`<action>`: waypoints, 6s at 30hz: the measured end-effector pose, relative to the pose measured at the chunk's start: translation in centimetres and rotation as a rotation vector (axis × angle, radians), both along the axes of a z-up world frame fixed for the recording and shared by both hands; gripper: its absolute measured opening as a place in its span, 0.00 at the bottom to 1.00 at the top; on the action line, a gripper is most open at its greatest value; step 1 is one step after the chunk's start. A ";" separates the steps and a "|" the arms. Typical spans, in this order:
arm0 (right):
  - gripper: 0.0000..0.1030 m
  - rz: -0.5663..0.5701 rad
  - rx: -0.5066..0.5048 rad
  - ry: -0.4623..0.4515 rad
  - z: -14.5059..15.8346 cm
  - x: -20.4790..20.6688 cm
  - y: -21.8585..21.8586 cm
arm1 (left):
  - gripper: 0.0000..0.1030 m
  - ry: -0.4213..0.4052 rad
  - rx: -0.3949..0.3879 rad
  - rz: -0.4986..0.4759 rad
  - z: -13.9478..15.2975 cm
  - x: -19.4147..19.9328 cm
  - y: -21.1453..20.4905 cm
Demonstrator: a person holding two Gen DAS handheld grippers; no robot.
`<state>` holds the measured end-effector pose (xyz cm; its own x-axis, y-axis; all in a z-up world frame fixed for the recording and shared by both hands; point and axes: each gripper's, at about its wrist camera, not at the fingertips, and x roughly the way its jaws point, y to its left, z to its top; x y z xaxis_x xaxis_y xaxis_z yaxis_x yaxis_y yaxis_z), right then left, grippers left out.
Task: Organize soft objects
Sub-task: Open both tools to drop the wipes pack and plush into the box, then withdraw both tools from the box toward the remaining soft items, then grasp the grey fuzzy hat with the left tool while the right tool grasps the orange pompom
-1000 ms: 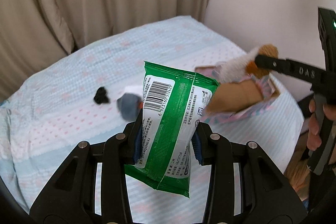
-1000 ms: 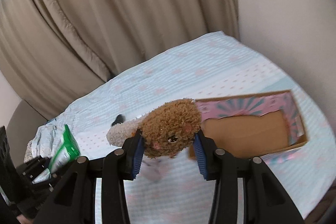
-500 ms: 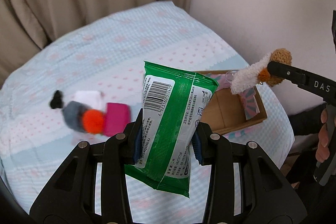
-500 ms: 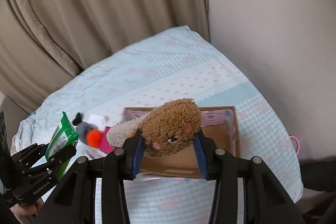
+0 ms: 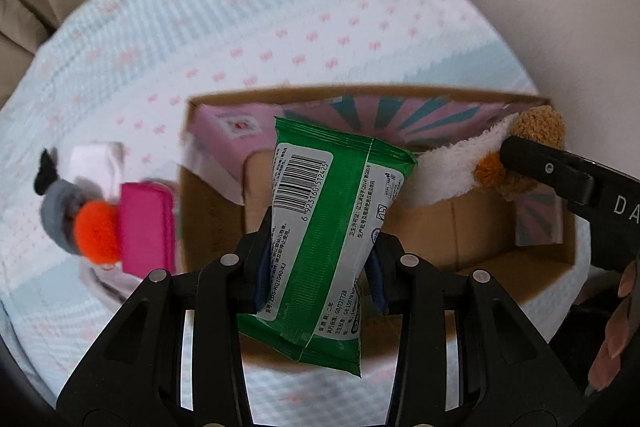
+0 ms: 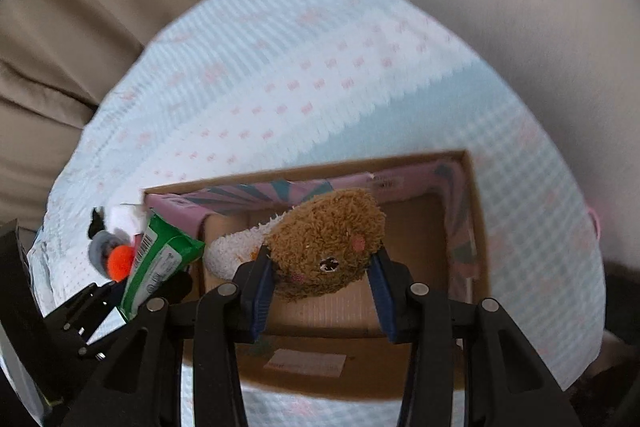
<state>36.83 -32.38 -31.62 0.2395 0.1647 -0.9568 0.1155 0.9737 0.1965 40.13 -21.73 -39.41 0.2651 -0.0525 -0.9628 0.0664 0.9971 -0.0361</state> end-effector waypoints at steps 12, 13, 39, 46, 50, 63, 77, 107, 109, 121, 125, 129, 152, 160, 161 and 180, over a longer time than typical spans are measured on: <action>0.82 -0.062 0.005 0.164 -4.7 1.3 -0.7 | 0.99 0.094 0.019 0.011 -2.3 1.0 -0.9; 1.00 -0.065 0.022 0.187 -5.1 1.3 -0.9 | 0.99 0.091 0.026 0.009 -2.1 0.9 -0.9; 1.00 -0.031 0.026 0.065 3.5 -3.0 -2.6 | 0.99 -0.046 0.027 -0.052 7.8 -5.0 -1.9; 1.00 -0.015 -0.006 -0.038 9.9 -6.3 -1.5 | 1.00 -0.147 0.009 -0.051 13.5 -8.8 -0.8; 1.00 0.013 -0.067 -0.142 14.7 -9.4 -0.2 | 0.99 -0.228 -0.026 -0.034 17.7 -11.7 0.9; 1.00 0.012 -0.215 -0.465 25.2 -20.8 6.0 | 1.00 -0.560 -0.045 -0.003 28.0 -22.1 8.4; 1.00 -0.039 -0.284 -0.609 27.1 -27.0 14.7 | 1.00 -0.654 -0.026 0.045 30.0 -27.9 22.2; 1.00 0.217 -0.203 -0.504 2.4 -14.1 33.5 | 0.99 -0.434 -0.146 -0.109 5.3 -10.6 36.3; 1.00 0.254 -0.212 -0.501 0.4 -13.1 33.9 | 0.99 -0.413 -0.158 -0.111 2.9 -9.4 36.0; 0.81 0.462 -0.203 -0.447 -9.0 -7.6 36.2 | 0.95 -0.331 -0.164 -0.089 -5.9 -4.8 34.9; 0.68 0.548 -0.218 -0.430 -10.7 -6.5 37.5 | 0.80 -0.315 -0.147 -0.097 -7.0 -4.1 34.6; 0.58 0.638 -0.241 -0.426 -11.8 -5.8 38.6 | 0.64 -0.300 -0.153 -0.100 -7.6 -3.6 34.7; 0.14 0.492 -0.098 -0.366 -8.1 -6.3 36.6 | 0.41 -0.356 -0.162 -0.040 -2.8 -6.2 36.4; 0.14 0.436 -0.076 -0.365 -8.4 -7.2 36.8 | 0.41 -0.378 -0.144 0.005 -1.6 -8.4 38.4; 0.14 0.438 -0.079 -0.362 -8.8 -7.2 37.0 | 0.41 -0.377 -0.146 0.011 -1.7 -8.7 38.7; 0.43 0.464 -0.246 -0.304 -15.2 -4.4 39.3 | 0.41 -0.369 -0.158 0.049 -3.5 -9.6 41.3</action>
<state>32.39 6.89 -46.84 0.4647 0.0999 -0.8798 -0.3579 0.9300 -0.0835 30.58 19.54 -42.90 0.5976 -0.1711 -0.7833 0.0558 0.9835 -0.1722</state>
